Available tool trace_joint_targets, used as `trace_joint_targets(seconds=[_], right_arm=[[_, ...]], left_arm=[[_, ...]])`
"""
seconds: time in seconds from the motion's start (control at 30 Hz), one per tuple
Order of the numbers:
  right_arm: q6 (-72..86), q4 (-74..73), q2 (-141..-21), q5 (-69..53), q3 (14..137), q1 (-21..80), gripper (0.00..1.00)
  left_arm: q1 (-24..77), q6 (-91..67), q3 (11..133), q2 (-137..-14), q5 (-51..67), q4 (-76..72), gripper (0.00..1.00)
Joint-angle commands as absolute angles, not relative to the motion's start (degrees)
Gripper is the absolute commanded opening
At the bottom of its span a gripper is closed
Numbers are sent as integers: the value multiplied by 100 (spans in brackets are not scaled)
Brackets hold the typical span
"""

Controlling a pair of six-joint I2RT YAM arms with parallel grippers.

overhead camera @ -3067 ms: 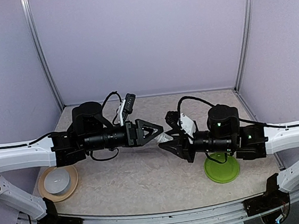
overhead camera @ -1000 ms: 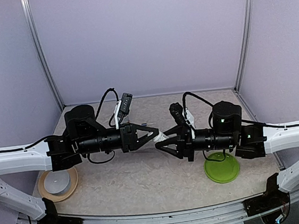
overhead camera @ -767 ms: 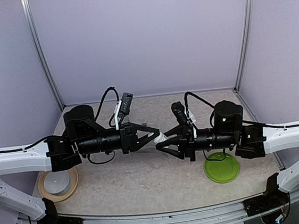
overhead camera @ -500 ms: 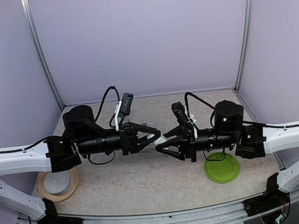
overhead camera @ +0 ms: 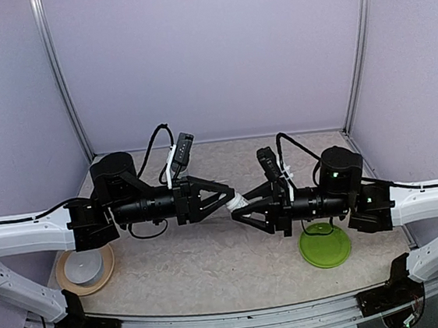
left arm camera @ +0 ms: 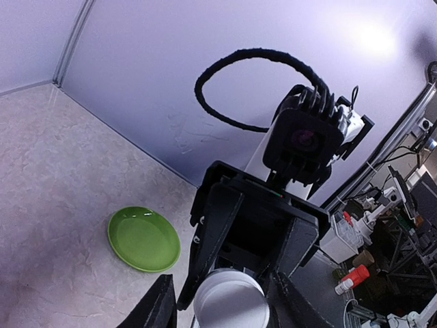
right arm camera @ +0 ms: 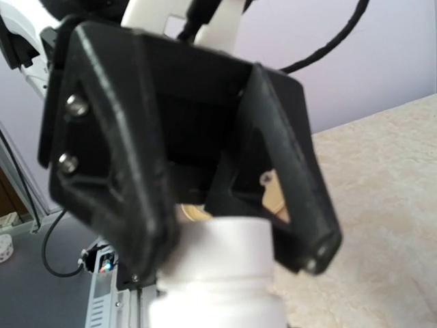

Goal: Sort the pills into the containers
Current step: Screw the lid of the pill bottle onto the pill bottle, then pass from the right arm to the left

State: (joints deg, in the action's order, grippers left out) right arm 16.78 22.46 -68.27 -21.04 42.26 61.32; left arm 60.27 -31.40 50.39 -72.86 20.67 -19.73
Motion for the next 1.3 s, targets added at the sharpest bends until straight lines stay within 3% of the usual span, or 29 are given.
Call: trace_joint_targets(seconds=[0.0, 0.27, 0.73, 1.03, 1.27], right_arm=[[1637, 2380, -6702, -2031, 4110, 6074, 10], [1670, 2460, -6691, -1959, 4009, 6056, 10], [1723, 2645, -6647, -2004, 3924, 6021, 10], [1727, 2651, -6713, -1986, 3920, 6025, 10], [1723, 2646, -6758, -1990, 3931, 6015, 10]], left_arm=[[5977, -3197, 4969, -7250, 2120, -2183, 44], [5976, -3264, 4939, -7309, 2196, -2277, 41], [5985, -3298, 4866, -7415, 2151, -2277, 46], [5994, -3287, 4852, -7400, 2171, -2291, 38], [6007, -3284, 4849, -7419, 2188, -2304, 26]])
